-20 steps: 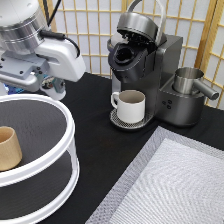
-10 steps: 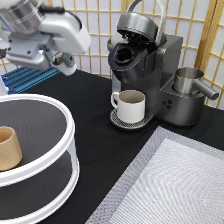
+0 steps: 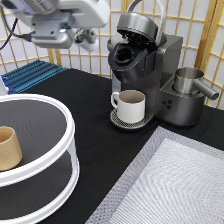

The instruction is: Make coffee

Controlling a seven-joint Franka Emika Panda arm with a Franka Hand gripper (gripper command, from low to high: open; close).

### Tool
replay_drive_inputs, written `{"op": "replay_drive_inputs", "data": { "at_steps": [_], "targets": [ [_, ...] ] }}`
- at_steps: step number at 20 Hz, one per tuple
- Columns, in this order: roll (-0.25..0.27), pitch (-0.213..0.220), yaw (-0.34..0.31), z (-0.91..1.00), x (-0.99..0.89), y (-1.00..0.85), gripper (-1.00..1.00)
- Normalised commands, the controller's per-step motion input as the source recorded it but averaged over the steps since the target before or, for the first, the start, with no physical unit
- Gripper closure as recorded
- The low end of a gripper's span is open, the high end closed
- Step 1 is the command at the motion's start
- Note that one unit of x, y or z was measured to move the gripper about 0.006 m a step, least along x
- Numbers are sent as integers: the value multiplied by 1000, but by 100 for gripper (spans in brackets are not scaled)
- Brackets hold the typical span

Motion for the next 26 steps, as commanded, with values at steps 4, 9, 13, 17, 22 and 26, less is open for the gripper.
{"op": "replay_drive_inputs", "data": {
  "at_steps": [4, 9, 13, 17, 22, 26],
  "targets": [
    [50, -3, -43, 311, 572, 428, 100],
    [-20, 9, -76, -3, 509, 260, 100],
    [0, 84, -58, 0, 464, 484, 100],
    [0, 113, -61, 0, 271, 439, 100],
    [3, 98, -89, 0, 193, 158, 100],
    [0, 89, -129, -14, 337, 179, 100]
  ]
}}
